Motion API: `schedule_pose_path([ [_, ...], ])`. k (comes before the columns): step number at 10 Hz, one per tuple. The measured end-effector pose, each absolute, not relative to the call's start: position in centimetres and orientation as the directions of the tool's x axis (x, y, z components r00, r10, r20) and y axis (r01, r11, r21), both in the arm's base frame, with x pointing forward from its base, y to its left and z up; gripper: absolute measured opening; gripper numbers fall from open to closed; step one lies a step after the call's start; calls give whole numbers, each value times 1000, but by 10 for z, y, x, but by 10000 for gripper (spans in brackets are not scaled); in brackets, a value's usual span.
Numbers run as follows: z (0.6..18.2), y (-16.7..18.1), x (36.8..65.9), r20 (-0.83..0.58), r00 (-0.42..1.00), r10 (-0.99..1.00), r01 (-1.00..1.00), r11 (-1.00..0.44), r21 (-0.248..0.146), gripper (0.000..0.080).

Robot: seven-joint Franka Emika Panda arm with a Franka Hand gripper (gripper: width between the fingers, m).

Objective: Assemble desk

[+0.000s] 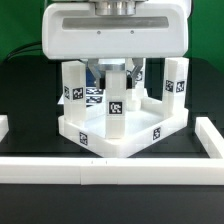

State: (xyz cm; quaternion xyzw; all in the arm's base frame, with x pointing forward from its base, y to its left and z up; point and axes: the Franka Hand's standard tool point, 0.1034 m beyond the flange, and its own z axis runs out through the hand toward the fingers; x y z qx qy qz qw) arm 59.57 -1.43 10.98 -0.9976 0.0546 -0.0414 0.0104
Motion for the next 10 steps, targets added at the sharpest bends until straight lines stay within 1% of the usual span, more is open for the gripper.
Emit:
schedule_pose_path([
  [3,109,-13,596,71,914,-399,-396,-917,-58,288],
  [4,109,-10,596,59,843,-535,-531,-844,-74,288],
  [6,108,8,597,38,675,-737,-732,-676,-89,288],
  [7,108,15,598,27,566,-824,-819,-565,-94,288],
  [10,108,20,600,-8,328,-945,-939,-325,-108,289],
])
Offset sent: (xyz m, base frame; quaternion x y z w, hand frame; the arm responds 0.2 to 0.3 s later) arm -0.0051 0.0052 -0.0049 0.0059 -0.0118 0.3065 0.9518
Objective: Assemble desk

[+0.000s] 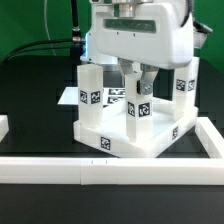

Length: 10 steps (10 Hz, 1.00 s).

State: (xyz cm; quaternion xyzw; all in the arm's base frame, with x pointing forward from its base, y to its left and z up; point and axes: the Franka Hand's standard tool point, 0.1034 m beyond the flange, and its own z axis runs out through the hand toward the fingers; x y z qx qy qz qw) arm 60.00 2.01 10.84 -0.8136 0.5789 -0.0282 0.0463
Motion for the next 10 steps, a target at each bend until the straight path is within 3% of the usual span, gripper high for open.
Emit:
schedule_pose_path([
  [3,108,22,600,-21,276,-961,-956,-272,-110,289],
  [4,108,22,600,-17,303,-953,-948,-300,-111,477],
  [5,109,20,600,-10,402,-915,-911,-399,-107,591],
  [7,112,23,602,6,553,-833,-828,-551,-102,637],
  [10,116,26,605,30,782,-623,-619,-780,-91,646],
])
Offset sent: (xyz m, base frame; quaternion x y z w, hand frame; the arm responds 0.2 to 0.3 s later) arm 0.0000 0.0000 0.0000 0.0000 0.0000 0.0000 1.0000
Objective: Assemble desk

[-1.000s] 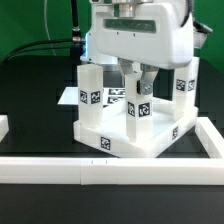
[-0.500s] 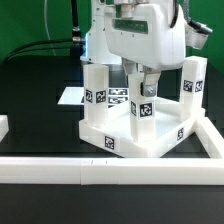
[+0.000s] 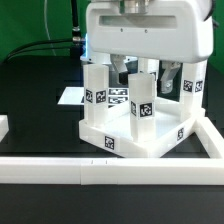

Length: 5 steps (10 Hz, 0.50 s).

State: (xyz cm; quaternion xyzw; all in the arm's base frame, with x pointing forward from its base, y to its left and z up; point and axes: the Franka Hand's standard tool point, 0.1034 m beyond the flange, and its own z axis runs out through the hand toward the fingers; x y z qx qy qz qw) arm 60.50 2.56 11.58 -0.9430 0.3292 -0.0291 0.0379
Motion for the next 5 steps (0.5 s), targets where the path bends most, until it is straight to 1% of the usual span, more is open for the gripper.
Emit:
schedule_pose_path([
  [2,116,26,605,49,893,-448,-443,-893,-83,649],
  [5,115,28,604,66,978,-199,-194,-979,-64,649],
])
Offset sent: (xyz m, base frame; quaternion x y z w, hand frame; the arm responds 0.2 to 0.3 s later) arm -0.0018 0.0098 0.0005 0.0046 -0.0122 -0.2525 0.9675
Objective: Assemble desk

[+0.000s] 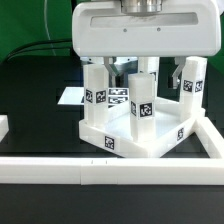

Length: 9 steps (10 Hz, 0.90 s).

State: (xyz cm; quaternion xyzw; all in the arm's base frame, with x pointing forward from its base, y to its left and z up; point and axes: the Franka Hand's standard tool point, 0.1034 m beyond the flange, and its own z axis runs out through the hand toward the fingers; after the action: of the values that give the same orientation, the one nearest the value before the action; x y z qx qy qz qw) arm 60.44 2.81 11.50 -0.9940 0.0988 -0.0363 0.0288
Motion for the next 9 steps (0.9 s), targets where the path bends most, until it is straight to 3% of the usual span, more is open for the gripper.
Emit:
schedule_pose_path([
  [4,114,25,603,77,997,3,6,-999,-36,649],
  [5,114,24,603,78,995,58,61,-998,-29,510],
  [6,114,24,603,77,996,52,55,-998,-30,510],
  [7,114,24,603,77,996,52,55,-998,-30,372],
  [8,113,24,603,77,996,45,47,-998,-30,287],
  [9,113,24,603,76,997,25,27,-999,-32,287],
])
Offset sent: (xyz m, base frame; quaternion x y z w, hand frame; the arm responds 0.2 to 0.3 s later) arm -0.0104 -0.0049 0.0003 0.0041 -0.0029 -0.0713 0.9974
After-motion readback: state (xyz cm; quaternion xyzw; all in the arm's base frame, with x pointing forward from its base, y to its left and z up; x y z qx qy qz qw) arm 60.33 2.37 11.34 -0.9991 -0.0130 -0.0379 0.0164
